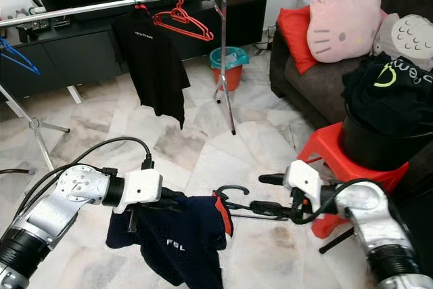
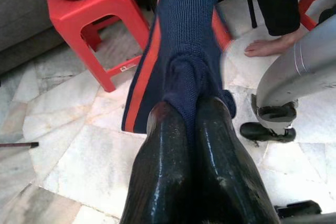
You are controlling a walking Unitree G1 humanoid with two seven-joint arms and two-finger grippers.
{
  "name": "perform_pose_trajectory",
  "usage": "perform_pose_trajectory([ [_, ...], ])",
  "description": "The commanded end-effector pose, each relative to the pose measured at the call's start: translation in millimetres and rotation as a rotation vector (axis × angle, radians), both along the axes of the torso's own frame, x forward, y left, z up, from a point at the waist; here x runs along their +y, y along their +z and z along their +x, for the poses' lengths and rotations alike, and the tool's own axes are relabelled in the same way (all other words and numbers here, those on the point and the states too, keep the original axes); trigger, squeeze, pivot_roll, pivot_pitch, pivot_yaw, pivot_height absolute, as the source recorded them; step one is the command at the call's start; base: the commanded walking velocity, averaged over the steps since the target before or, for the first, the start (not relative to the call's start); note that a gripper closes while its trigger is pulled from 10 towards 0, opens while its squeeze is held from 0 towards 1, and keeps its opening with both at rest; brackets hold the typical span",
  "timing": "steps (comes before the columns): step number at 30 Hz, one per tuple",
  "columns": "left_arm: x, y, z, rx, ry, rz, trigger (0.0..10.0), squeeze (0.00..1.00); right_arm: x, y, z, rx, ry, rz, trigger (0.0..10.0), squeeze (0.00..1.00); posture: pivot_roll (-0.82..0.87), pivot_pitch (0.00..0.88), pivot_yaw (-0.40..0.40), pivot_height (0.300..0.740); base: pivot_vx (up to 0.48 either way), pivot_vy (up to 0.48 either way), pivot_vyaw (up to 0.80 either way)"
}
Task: Hang hanger
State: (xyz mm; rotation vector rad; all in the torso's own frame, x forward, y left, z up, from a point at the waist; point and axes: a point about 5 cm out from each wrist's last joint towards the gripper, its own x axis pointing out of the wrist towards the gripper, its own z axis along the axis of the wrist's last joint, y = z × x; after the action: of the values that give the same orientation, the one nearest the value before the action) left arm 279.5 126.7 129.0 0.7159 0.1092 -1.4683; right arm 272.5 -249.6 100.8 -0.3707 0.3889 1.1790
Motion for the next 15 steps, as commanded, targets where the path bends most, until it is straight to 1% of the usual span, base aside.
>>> perform_pose_trajectory([
  [1,2.7,10,0.7,-0.028,-0.009,-0.015,10.0,0.00,0.1,8,-0.3,-0.009,0.026,0.006,10.0,0.00,-0.02,0.000,0.043,0.740,0.000,0.000,0.00],
  [4,3.5,10,-0.7,-0.017,-0.014,-0.008,10.0,0.00,-3.8,11,-3.2,0.008,0.044,-0.003,10.0,0.00,-0.02,0.000,0.042,0.740,0.000,0.000,0.00],
  [8,1.7,13,-1.1,-0.021,-0.022,-0.010,10.0,0.00,-1.4,12,-1.8,-0.004,0.051,0.005,10.0,0.00,-0.01,0.000,0.047,0.740,0.000,0.000,0.00],
  [10,-0.7,15,-1.4,-0.030,-0.035,-0.015,10.0,0.00,3.7,12,0.5,-0.018,0.051,0.024,10.0,0.00,-0.01,0.000,0.046,0.740,0.000,0.000,0.00],
  [13,-5.5,19,0.0,-0.052,-0.046,-0.025,10.0,0.00,18.6,10,1.5,-0.025,0.082,0.056,10.0,0.00,0.00,0.000,0.045,0.740,0.000,0.000,0.00],
  [15,-6.3,19,0.4,-0.053,-0.046,-0.027,10.0,0.00,21.2,10,1.6,-0.036,0.089,0.058,10.0,0.00,0.00,0.000,0.045,0.740,0.000,0.000,0.00],
])
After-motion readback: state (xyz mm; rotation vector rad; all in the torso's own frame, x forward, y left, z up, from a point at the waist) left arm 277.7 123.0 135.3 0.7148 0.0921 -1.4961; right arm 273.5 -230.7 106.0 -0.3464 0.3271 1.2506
